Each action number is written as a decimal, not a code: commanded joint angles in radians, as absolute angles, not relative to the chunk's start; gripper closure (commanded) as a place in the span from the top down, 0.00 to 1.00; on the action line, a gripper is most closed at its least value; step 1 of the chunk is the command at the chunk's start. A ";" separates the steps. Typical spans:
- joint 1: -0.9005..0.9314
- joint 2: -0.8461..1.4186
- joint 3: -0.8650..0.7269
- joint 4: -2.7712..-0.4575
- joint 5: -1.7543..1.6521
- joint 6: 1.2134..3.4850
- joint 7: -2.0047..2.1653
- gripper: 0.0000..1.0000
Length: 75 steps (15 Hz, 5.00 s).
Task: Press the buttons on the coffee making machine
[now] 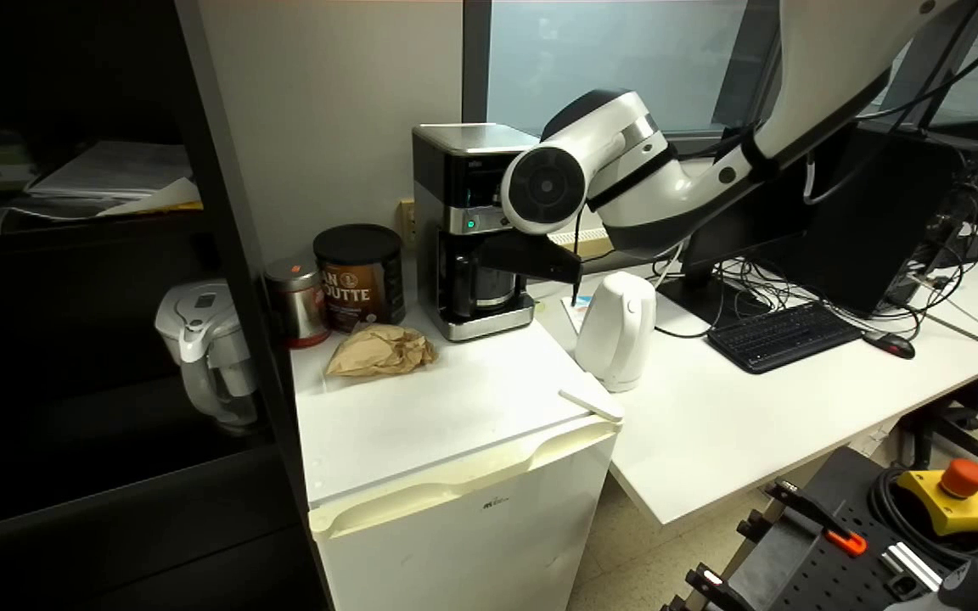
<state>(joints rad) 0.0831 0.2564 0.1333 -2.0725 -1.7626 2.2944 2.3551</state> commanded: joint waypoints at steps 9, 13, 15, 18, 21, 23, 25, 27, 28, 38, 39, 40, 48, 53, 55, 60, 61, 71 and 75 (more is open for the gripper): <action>0.081 0.261 0.129 -2.062 -1.791 2.314 2.376 0.00; 0.084 0.213 0.133 -2.124 -1.816 2.317 2.405 0.00; 0.085 0.192 0.135 -2.152 -1.835 2.322 2.430 0.00; 0.087 0.147 0.139 -2.208 -1.863 2.320 2.477 0.00; 0.089 0.108 0.140 -2.256 -1.883 2.317 2.516 0.00; 0.089 0.088 0.138 -2.280 -1.887 2.315 2.532 0.00; 0.088 0.076 0.136 -2.295 -1.885 2.315 2.541 0.00; 0.085 0.066 0.131 -2.308 -1.883 2.316 2.549 0.00; 0.084 0.061 0.128 -2.314 -1.884 2.316 2.553 0.00; 0.065 0.038 0.096 -2.323 -1.883 2.308 2.562 0.00; 0.064 0.040 0.095 -2.321 -1.882 2.308 2.562 0.00; 0.063 0.046 0.094 -2.313 -1.880 2.308 2.558 0.00; 0.064 0.075 0.096 -2.268 -1.870 2.307 2.542 0.00; 0.064 0.100 0.097 -2.234 -1.865 2.309 2.532 0.00; 0.064 0.115 0.098 -2.220 -1.863 2.310 2.528 0.00; 0.063 0.155 0.100 -2.181 -1.857 2.310 2.518 0.00; 0.062 0.162 0.101 -2.174 -1.857 2.309 2.517 0.00; 0.064 0.228 0.110 -2.117 -1.846 2.307 2.504 0.00; 0.064 0.246 0.112 -2.095 -1.845 2.305 2.499 0.00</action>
